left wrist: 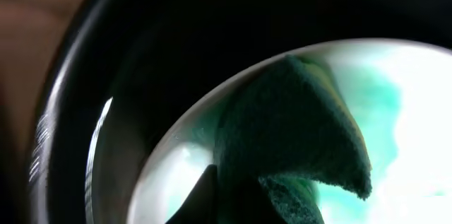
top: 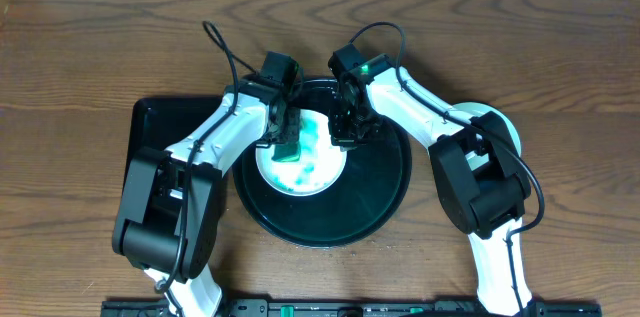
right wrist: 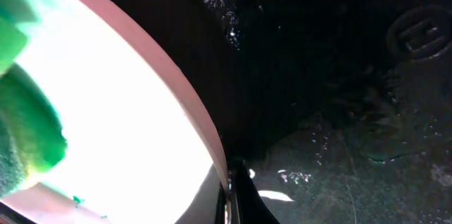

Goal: Clean dirty plates on tray and stack at the side
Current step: 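Scrub the last white plate with the sponge in the left gripper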

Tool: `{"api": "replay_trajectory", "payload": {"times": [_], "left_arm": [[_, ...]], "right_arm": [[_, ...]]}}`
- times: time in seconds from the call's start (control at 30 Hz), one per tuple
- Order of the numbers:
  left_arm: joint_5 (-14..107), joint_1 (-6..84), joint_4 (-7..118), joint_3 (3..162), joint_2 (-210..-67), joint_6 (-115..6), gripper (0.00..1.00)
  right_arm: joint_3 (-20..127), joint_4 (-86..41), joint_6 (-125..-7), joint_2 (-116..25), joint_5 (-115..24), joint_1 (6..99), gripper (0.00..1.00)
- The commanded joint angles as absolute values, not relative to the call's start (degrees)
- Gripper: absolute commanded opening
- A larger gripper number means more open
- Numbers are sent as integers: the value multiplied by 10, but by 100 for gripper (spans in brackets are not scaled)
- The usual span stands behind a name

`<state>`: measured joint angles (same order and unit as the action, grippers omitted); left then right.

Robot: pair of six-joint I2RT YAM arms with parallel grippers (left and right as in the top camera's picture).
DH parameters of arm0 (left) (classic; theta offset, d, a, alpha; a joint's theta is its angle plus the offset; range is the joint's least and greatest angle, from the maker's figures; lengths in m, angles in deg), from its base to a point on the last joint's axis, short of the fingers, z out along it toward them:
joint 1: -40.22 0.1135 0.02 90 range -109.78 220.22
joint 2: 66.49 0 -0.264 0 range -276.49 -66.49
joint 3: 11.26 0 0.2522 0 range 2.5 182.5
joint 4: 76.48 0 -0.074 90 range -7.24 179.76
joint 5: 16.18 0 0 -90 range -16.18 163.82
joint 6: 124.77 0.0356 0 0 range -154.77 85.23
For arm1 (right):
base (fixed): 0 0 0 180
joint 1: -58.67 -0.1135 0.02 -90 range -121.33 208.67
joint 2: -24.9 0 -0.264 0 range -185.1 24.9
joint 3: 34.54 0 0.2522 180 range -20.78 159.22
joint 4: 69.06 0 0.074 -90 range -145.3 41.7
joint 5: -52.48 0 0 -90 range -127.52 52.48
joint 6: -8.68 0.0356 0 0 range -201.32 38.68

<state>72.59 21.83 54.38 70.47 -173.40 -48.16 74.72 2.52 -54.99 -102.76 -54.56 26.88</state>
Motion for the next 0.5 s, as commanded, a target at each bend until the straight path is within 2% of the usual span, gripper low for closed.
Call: {"api": "replay_trajectory", "payload": {"times": [0.0, 0.1, 0.3, 0.47], "left_arm": [[794, 235, 482, 695, -1748, -535, 7], [709, 235, 440, 695, -1748, -499, 7], [393, 235, 424, 695, -1748, -264, 7], [378, 236, 470, 695, -1748, -263, 7]], "right_arm": [[742, 29, -548, -1048, -515, 270, 1], [742, 29, -548, -1048, -515, 270, 1], [742, 28, -552, -1048, -515, 270, 1], [742, 28, -552, -1048, -515, 270, 1]]}}
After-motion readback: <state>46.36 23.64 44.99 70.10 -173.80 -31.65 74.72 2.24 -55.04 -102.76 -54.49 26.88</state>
